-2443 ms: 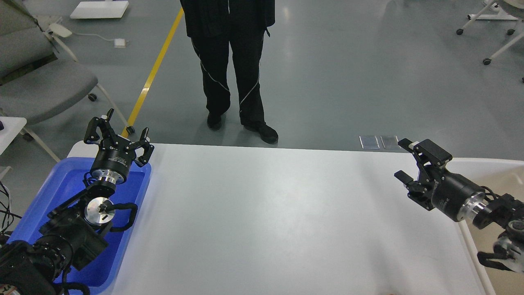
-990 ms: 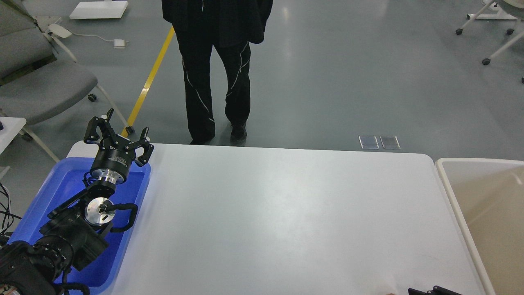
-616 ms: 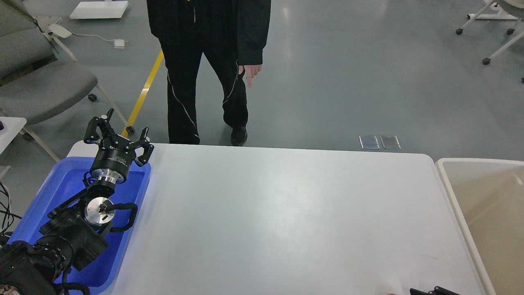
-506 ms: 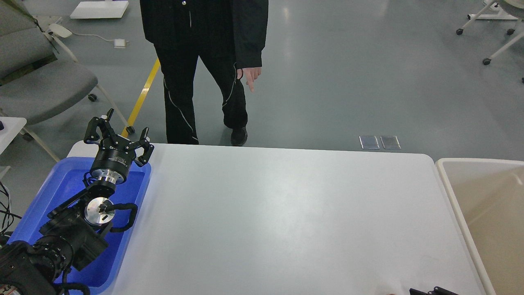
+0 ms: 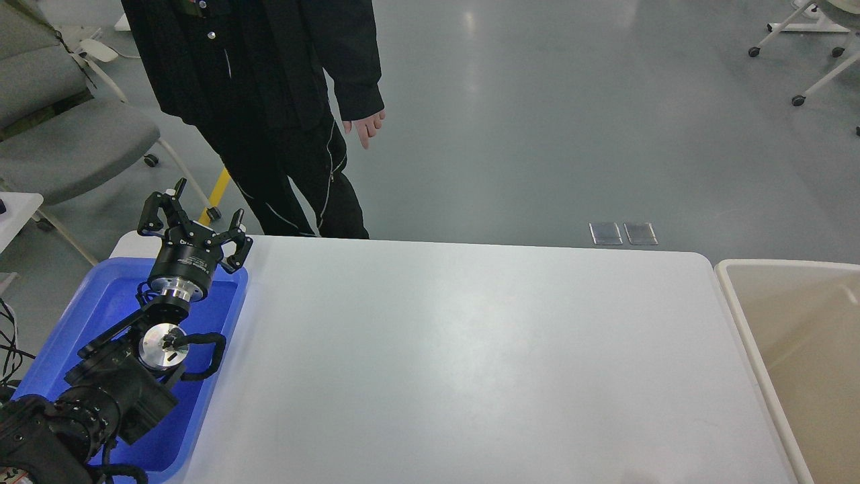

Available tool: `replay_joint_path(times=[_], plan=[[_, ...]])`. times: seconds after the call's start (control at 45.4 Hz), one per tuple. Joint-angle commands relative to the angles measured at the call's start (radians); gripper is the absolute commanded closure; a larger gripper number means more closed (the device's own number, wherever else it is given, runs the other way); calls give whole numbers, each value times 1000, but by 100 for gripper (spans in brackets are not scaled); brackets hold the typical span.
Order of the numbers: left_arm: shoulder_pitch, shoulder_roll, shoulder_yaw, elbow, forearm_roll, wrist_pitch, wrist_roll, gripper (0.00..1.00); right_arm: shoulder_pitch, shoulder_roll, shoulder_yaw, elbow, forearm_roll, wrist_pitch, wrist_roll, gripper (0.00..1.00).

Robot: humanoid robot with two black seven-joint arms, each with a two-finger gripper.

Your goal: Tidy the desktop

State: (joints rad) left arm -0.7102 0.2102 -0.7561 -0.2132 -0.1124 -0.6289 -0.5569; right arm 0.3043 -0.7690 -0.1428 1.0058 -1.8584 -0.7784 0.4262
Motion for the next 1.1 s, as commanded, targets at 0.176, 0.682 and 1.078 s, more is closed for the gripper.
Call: replay_joint_path(times=[0.176,0.682,1.078], plan=[[0,0,0,0,0,0,0,0,16,-3,-20,7,88,-1,5,100],[0,0,0,0,0,0,0,0,355,-332,-18,355,320,280,43,100],[0,0,0,0,0,0,0,0,674,-521,5,527,473,663,60,100]])
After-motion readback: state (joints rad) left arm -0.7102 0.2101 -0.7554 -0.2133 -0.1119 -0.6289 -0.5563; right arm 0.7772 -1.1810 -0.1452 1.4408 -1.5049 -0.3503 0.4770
